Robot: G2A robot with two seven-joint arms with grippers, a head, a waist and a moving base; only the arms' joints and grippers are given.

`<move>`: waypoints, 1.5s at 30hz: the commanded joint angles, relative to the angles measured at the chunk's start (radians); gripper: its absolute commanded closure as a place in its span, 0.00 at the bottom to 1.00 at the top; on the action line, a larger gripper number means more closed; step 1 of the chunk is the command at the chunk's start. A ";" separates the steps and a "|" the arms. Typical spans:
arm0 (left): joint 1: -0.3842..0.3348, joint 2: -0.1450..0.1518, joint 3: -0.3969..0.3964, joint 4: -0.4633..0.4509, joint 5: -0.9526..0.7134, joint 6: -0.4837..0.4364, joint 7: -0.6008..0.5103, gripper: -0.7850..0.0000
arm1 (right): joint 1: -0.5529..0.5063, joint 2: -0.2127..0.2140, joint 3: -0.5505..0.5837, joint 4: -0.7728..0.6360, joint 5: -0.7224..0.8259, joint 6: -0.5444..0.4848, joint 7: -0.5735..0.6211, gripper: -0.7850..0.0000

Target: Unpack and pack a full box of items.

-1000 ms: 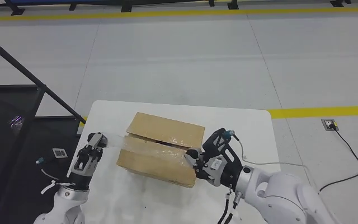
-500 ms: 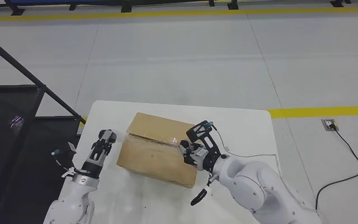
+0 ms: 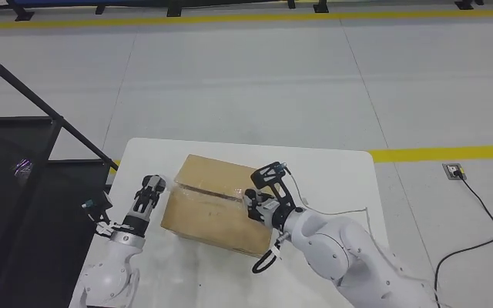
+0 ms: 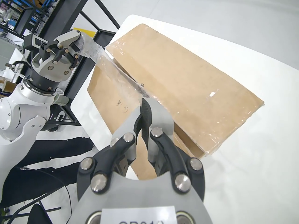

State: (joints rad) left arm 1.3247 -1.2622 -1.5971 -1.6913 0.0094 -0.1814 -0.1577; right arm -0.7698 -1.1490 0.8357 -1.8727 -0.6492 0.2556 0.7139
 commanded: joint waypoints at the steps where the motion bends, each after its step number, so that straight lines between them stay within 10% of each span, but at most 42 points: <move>1: -0.002 0.000 -0.003 0.001 -0.017 0.002 -0.002 1.00 | -0.004 -0.002 0.006 0.003 0.002 -0.008 -0.005 1.00; 24: -0.037 -0.001 0.003 0.054 -0.034 0.040 0.006 1.00 | -0.034 -0.017 0.072 0.043 0.048 -0.100 0.031 1.00; 29: -0.039 -0.001 0.004 0.063 -0.013 0.045 0.021 0.65 | -0.020 -0.025 0.068 0.064 0.057 -0.108 0.041 1.00; 45: 0.013 -0.008 -0.018 -0.024 -0.005 0.039 0.157 0.56 | -0.012 -0.041 0.075 0.083 0.060 -0.120 0.060 1.00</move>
State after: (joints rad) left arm 1.3264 -1.2693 -1.6136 -1.6912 0.0093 -0.1354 -0.0112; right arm -0.7825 -1.1888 0.9109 -1.7905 -0.5888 0.1356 0.7741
